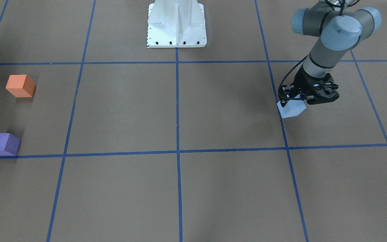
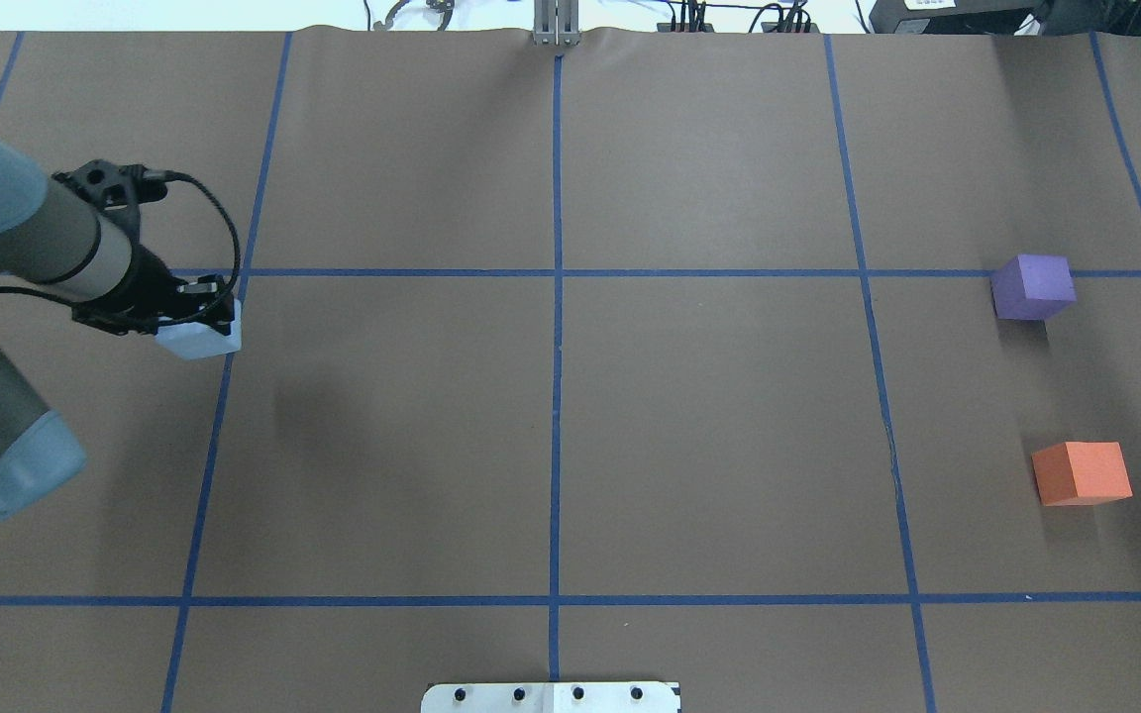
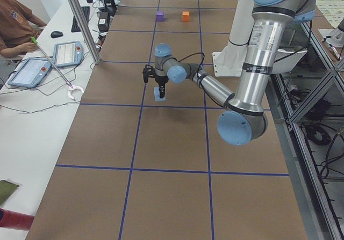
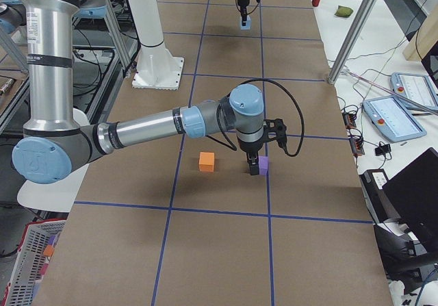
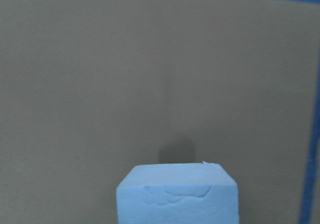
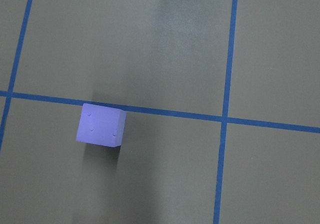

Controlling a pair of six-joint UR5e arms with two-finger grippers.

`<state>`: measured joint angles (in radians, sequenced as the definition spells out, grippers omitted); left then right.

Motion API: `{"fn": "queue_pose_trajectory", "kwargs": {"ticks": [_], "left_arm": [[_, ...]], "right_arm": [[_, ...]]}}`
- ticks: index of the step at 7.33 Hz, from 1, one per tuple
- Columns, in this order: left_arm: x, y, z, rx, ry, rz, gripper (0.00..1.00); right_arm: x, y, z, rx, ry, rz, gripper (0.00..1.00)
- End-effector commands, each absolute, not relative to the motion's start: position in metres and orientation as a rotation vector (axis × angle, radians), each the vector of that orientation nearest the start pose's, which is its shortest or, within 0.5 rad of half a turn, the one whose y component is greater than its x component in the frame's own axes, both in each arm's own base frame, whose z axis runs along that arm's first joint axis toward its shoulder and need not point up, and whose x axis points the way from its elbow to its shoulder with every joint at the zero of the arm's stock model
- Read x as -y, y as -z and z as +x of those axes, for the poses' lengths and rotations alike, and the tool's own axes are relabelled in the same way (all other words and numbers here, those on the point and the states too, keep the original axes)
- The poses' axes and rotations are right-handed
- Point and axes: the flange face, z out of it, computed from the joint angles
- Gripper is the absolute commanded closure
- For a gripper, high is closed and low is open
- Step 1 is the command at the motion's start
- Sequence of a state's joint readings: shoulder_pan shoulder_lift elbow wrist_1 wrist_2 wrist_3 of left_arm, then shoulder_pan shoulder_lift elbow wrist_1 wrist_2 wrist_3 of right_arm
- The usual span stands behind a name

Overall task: Place blue block between orange and purple blocks
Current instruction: 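Carry the light blue cube with the left gripper toward the table center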

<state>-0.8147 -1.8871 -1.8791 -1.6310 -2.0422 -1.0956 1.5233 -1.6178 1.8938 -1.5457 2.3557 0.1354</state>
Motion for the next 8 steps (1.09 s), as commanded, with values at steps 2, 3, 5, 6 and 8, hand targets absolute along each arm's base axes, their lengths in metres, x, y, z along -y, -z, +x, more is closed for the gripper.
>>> {"fn": "queue_pose_trajectory", "kwargs": {"ticks": [2,3,5,6,8], "left_arm": [[0.491,-0.211,0.39,-0.877,0.096,0.076,1.0],[0.491,-0.185,0.423,-0.881,0.103,0.093,1.0],[0.476,-0.138,0.516,-0.843,0.051,0.148,1.0],[0.473,-0.131,0.558,-0.84,0.073,0.133,1.0],[0.477,-0.153,0.606,-0.87,0.079,0.161,1.0]], "right_arm": [[0.514,-0.451,-0.002,0.937,-0.05,0.156,0.0],[0.531,-0.41,-0.036,0.962,-0.121,0.099,0.0],[0.551,-0.329,-0.118,1.001,-0.157,0.019,0.0],[0.554,-0.287,-0.166,0.984,-0.157,-0.026,0.0],[0.561,-0.228,-0.184,0.964,-0.152,-0.031,0.0]]}}
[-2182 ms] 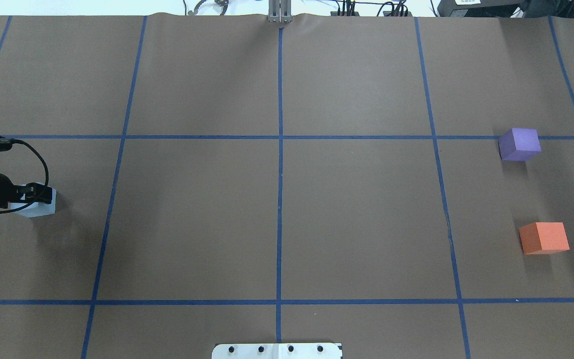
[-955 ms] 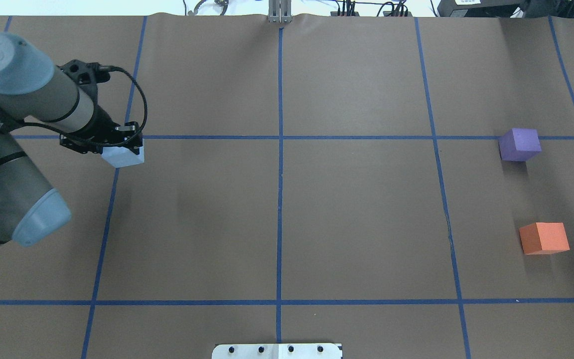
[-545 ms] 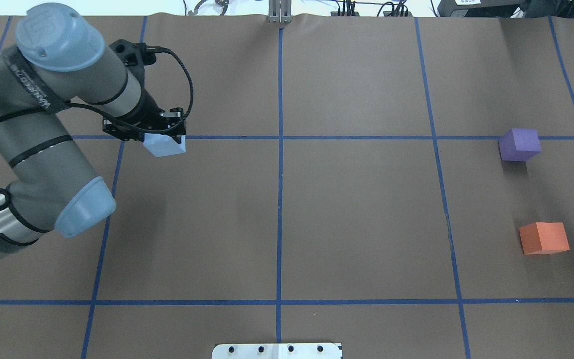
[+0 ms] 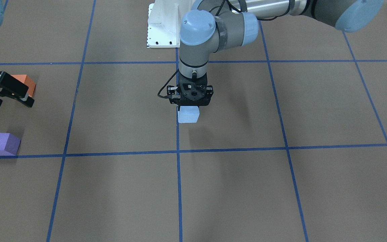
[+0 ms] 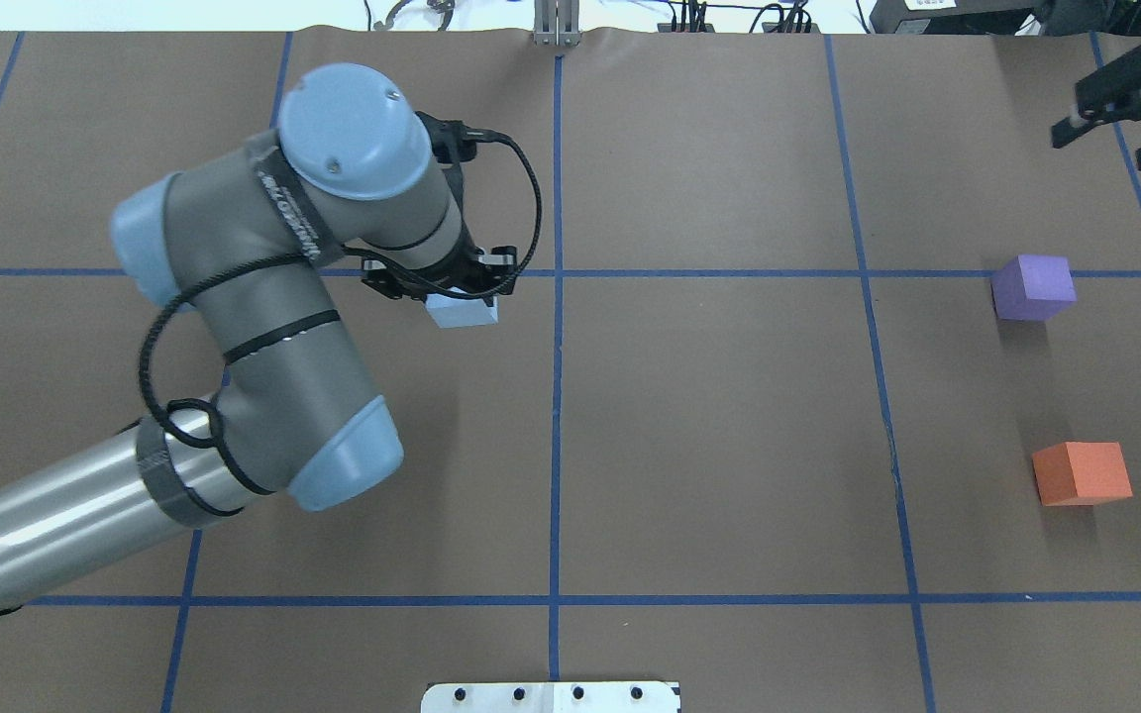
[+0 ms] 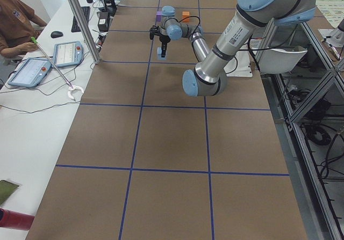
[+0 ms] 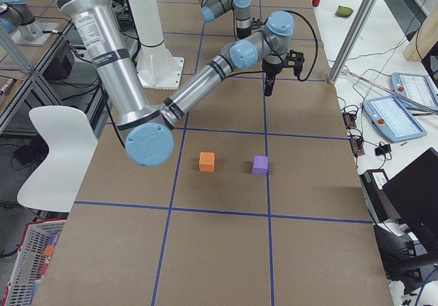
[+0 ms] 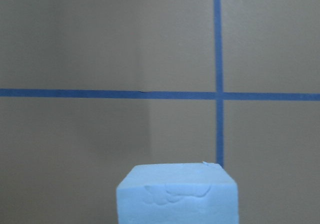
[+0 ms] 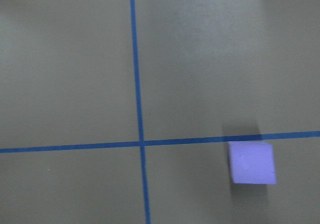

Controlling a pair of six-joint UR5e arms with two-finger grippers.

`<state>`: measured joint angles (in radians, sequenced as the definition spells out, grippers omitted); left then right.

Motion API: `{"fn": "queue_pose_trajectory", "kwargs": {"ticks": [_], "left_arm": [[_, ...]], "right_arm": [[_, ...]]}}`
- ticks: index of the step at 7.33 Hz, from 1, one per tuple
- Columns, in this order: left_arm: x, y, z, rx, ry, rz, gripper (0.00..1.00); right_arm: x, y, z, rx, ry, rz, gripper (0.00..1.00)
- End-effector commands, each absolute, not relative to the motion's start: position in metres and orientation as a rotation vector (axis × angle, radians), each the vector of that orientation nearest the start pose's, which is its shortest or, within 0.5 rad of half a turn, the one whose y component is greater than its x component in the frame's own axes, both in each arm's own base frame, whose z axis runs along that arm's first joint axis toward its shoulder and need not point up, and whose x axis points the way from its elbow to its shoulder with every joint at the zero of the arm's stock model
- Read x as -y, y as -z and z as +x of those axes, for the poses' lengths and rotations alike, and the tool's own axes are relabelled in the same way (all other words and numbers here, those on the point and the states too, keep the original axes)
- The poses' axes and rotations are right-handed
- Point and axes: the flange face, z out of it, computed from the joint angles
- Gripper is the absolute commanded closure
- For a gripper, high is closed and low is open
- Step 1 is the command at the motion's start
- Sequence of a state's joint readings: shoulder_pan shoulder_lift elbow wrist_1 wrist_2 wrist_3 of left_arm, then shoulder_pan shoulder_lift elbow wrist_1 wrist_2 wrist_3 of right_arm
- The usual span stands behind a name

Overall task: Place blue block between orange and purple blocks
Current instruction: 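Carry the light blue cube with the left gripper toward the table center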

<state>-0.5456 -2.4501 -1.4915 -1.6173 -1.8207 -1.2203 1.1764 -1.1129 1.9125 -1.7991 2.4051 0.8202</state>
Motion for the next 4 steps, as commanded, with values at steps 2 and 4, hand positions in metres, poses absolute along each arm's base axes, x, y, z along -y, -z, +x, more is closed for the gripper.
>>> {"fn": "queue_pose_trajectory", "kwargs": {"ticks": [2,4], "left_arm": [[0.475,-0.165,0.621,-0.859,0.067,0.153,1.0],[0.476,-0.165,0.621,-0.859,0.06,0.155,0.37]], "right_arm": [[0.547,-0.201,-0.18,0.984,-0.134,-0.009,0.0],[0.531,-0.149,-0.187,0.978,-0.126,-0.04,0.0]]}}
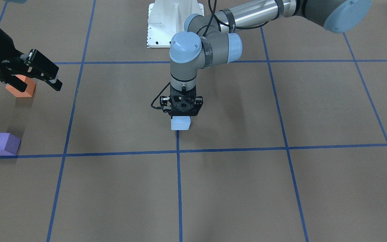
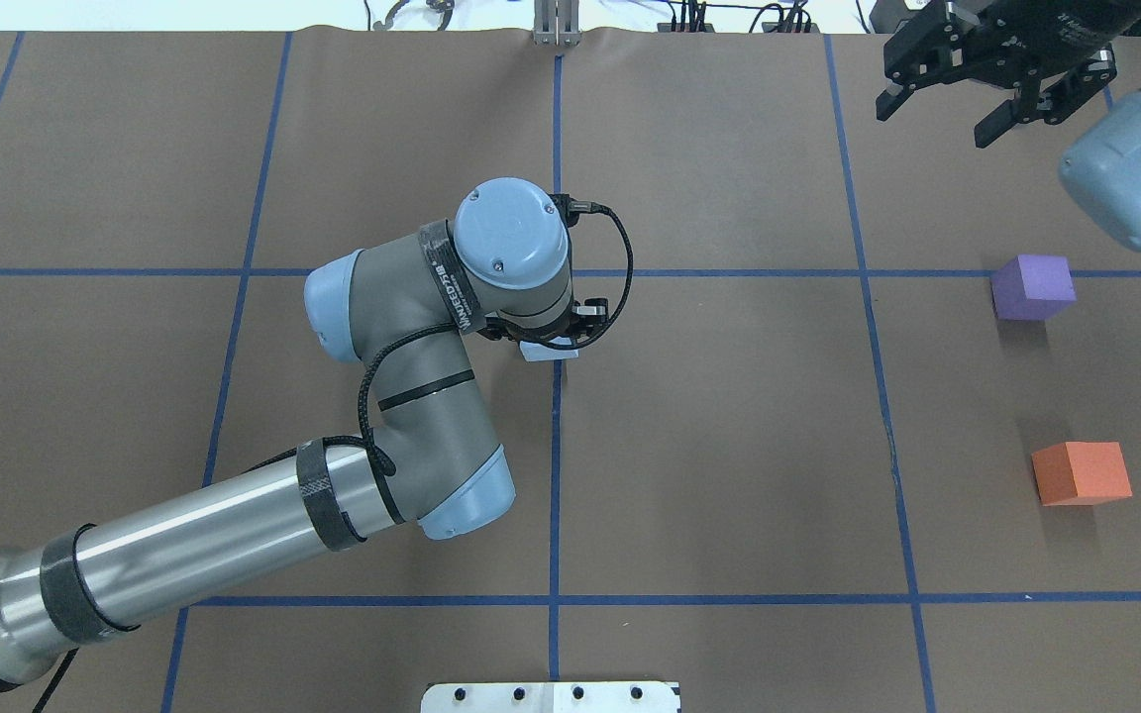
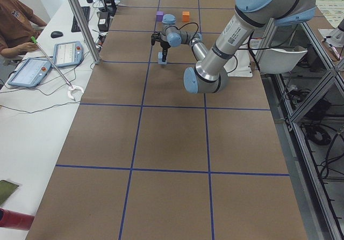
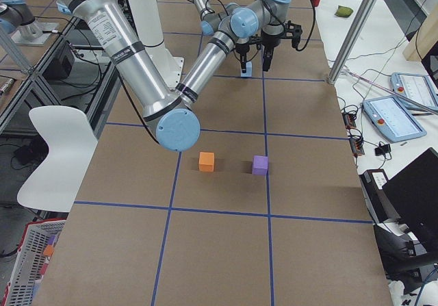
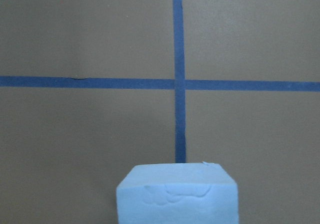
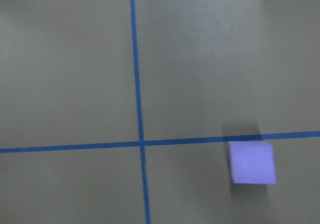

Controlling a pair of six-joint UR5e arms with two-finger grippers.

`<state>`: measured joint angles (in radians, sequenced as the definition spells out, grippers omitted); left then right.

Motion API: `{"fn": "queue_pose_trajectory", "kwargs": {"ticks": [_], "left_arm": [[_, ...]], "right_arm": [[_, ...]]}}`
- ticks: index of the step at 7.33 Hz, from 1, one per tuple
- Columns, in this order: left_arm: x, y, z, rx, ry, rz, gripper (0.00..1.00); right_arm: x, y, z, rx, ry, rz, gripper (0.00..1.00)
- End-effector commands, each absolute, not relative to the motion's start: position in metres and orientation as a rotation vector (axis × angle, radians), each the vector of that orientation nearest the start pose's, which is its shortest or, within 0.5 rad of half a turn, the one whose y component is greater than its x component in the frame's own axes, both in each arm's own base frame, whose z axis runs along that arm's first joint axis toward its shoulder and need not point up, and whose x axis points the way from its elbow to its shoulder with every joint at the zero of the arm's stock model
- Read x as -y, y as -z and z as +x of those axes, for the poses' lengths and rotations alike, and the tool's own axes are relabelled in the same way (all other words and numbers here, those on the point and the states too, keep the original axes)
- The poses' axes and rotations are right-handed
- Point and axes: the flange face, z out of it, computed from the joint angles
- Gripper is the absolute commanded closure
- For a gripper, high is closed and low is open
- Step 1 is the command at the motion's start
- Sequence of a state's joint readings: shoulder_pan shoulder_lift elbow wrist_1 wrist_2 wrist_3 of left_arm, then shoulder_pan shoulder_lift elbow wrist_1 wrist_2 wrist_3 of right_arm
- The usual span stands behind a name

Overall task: Place blue block between orange and purple blocks
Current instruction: 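Carry the light blue cube with the left gripper toward the table center, then release the light blue cube at center while the right gripper approaches it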

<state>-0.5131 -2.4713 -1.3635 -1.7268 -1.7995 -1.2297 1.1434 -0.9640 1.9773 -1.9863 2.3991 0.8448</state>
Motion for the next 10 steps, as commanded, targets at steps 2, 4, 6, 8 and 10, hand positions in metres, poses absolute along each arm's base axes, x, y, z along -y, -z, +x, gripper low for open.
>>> {"fn": "queue_pose_trajectory", "kwargs": {"ticks": [2,4,6,8,10], "left_arm": [[0.477,-0.16,0.616,-0.876,0.071,0.157,0.0],[0.5,-0.15,0.582,-0.907,0.083,0.14,0.0],[0.571,-0.16,0.498,-0.887,0.137,0.055,0.0],[0.603,-0.229,0.396,-0.814,0.019,0.107,0.0],[0.611,-0.324,0.294,-0.767,-0.052,0.127,0.0]], "right_arm": [[0.518,-0.119,-0.218,0.996,-0.146,-0.077,0.0],[0.502,-0.097,-0.26,0.98,-0.137,-0.084,0.0],[0.486,-0.079,-0.346,0.897,-0.091,-0.053,0.0],[0.496,-0.065,-0.412,0.917,-0.072,-0.036,0.0],[0.494,-0.07,-0.47,0.894,-0.058,0.009,0.0]]}}
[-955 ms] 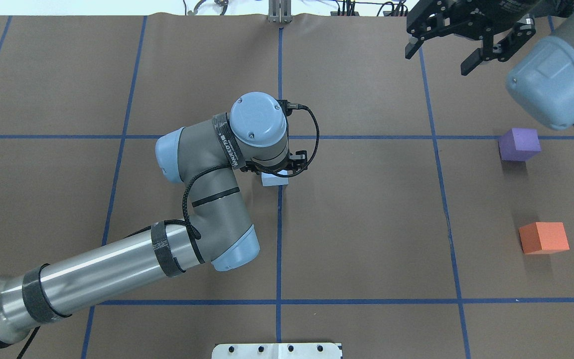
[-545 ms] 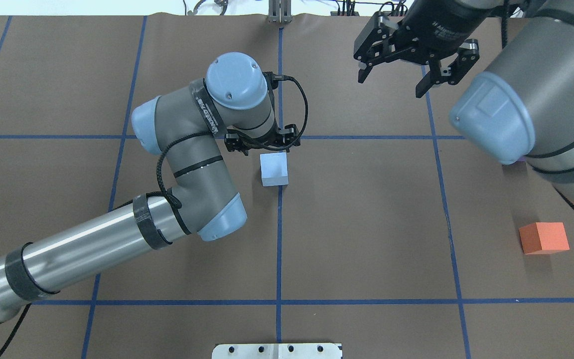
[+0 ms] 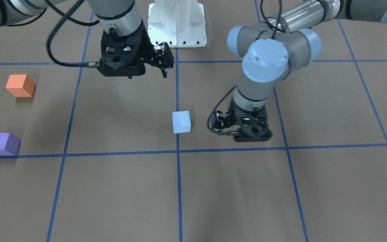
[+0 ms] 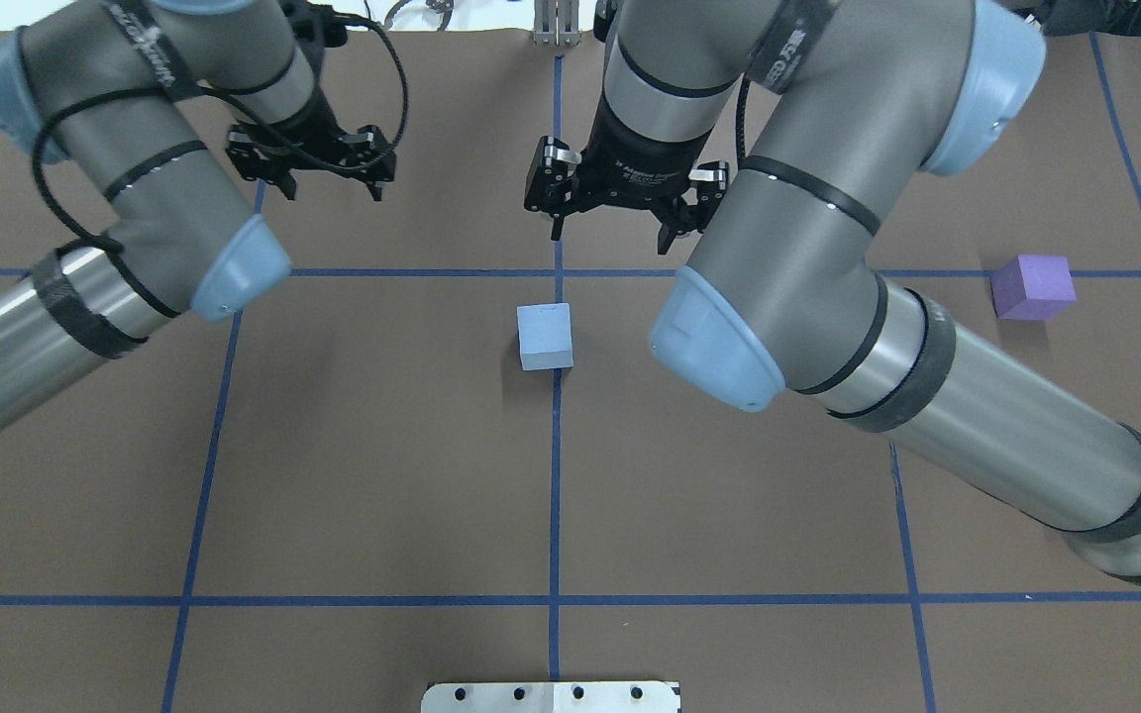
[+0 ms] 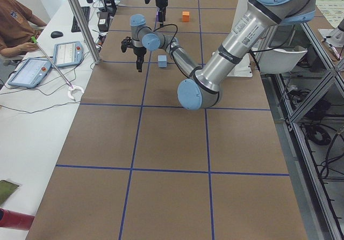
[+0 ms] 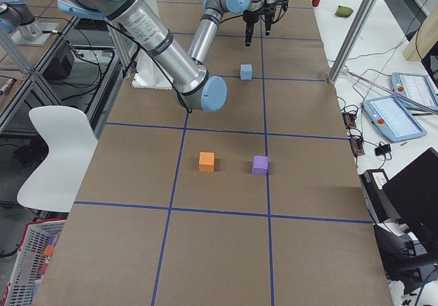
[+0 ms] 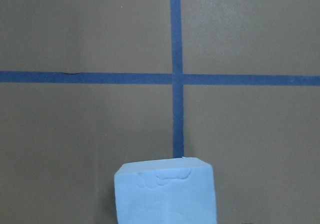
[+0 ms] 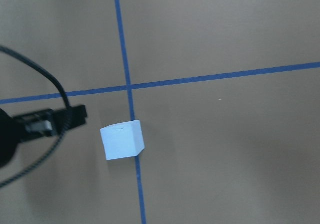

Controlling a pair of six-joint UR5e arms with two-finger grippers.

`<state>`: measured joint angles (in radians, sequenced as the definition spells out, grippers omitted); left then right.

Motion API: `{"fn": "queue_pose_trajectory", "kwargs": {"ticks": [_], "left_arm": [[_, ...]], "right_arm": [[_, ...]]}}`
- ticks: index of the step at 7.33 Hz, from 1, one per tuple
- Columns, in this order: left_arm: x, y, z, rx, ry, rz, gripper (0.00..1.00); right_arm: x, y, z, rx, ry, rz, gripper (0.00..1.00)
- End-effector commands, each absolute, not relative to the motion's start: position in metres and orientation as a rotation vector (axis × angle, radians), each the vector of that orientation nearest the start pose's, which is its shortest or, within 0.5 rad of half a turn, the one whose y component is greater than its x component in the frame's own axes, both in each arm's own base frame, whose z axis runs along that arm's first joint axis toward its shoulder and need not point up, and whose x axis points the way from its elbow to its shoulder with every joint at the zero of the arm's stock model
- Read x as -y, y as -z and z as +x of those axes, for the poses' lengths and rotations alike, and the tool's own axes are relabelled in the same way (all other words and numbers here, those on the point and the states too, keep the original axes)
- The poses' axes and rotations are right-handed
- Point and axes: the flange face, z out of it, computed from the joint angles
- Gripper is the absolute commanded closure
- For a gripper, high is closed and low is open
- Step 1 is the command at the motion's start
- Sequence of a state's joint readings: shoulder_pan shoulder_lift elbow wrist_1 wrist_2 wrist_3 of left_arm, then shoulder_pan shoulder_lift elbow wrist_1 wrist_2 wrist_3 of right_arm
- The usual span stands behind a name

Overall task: Place blue block between orange and purple blocks
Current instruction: 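Release the light blue cube at center while the right gripper approaches it, then grasp the light blue cube with the right gripper while the left arm withdraws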

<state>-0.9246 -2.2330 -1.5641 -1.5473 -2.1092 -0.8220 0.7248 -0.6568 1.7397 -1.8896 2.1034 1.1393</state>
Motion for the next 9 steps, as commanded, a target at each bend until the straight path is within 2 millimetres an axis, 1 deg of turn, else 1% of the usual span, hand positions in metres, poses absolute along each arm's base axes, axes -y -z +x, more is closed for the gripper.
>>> {"fn": "queue_pose_trajectory", "kwargs": {"ticks": [1,2,3,4,7,9], "left_arm": [[0.603,-0.362,0.248,-0.738,-0.084,0.144,0.0],[0.597,-0.391,0.216,-0.731,-0.11,0.144,0.0],[0.596,-0.408,0.199,-0.718,-0.133,0.147,0.0],[0.595,-0.418,0.191,-0.711,-0.133,0.146,0.0],[0.596,-0.424,0.193,-0.701,-0.134,0.142,0.0],[0.596,-0.424,0.193,-0.699,-0.133,0.143,0.0]], "right_arm": [[0.495,-0.084,-0.507,0.896,-0.029,0.033,0.0],[0.491,-0.103,-0.546,0.855,-0.009,0.104,0.0],[0.492,-0.119,-0.569,0.828,0.032,0.136,0.0],[0.493,-0.127,-0.592,0.798,0.08,0.14,0.0],[0.5,-0.163,-0.614,0.726,0.102,0.135,0.0],[0.503,-0.181,-0.635,0.742,0.112,0.147,0.0]]}}
